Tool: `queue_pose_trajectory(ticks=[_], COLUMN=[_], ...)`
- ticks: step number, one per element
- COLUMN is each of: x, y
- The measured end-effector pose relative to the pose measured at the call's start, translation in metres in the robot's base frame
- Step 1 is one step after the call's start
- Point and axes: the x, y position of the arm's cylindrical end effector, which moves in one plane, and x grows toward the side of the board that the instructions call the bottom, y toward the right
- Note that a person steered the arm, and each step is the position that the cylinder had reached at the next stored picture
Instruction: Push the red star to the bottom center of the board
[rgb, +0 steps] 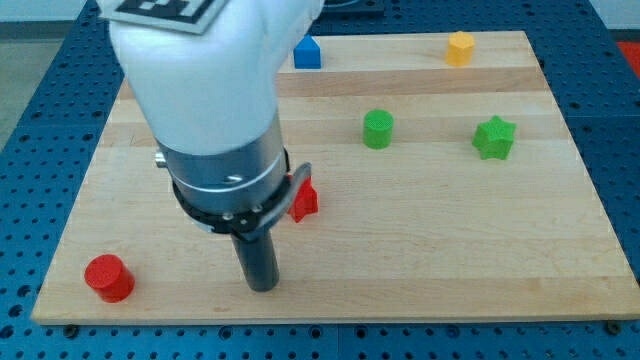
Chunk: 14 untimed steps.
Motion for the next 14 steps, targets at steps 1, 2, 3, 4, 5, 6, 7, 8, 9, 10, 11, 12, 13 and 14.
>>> queue_pose_trajectory(ticks=[1, 2, 3, 4, 5, 6, 7, 8, 9, 10, 11, 12, 13, 14], x=[-0.031, -0.064, -0.095, -0.105, -0.105, -0.105, -0.099, -0.099, -0.099, -0.086, -0.076, -0.071, -0.061, -0.049], y=[-0.007, -0.016, -0.022, -0.007, 0.037, 0.055, 0.076, 0.093, 0.108, 0.111, 0.111, 0.109, 0.105, 0.112])
